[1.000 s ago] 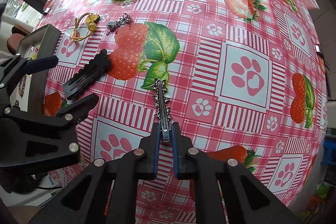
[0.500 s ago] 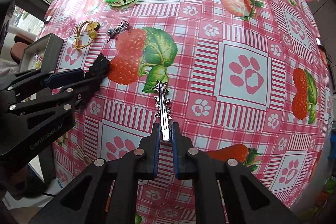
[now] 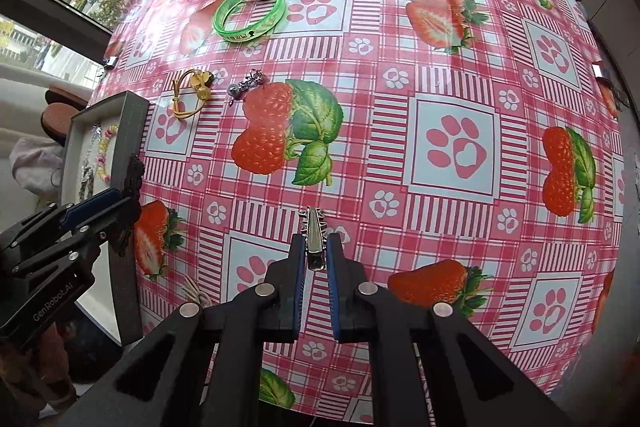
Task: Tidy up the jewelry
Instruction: 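Carry the black snap clip with the left tool over the tray while the right tool lifts the spiked clip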
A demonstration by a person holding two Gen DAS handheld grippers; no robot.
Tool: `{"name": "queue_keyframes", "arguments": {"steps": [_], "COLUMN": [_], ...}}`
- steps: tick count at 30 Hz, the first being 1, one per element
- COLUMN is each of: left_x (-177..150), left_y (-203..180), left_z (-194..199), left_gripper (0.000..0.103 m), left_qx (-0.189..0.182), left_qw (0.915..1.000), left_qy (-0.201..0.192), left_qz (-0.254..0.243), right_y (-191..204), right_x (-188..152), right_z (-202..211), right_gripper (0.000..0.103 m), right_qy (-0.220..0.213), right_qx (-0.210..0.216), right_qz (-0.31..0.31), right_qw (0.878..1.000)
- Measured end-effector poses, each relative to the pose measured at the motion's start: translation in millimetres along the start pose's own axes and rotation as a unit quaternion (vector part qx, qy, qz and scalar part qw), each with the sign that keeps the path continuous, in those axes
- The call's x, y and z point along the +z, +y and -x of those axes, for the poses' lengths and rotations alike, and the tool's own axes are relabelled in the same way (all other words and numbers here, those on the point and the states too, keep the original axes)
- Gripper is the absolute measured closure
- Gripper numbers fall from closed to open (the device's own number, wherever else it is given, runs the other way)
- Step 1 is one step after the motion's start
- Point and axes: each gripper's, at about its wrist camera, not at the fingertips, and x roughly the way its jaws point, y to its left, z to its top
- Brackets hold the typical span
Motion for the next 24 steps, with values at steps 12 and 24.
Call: {"name": "queue_keyframes", "arguments": {"steps": [12,24], "left_x": [-47,-94], "left_y": [73,130], "left_z": [40,48], "left_gripper": [0.066,0.066], "left_qx": [0.039,0.064], "left_qw": [0.9957,0.9851], "left_qy": [-0.023,-0.016], "left_qz": [0.081,0.159], "right_y": [48,168], "right_x": [5,19], "right_z": [20,25], "right_gripper": [0.092,0.092], "right_qy": [-0.006,-0.004], "right_qx": [0.016,0.081], "right_qz": [0.035,0.151], "right_qw": [0.999,0.985]}}
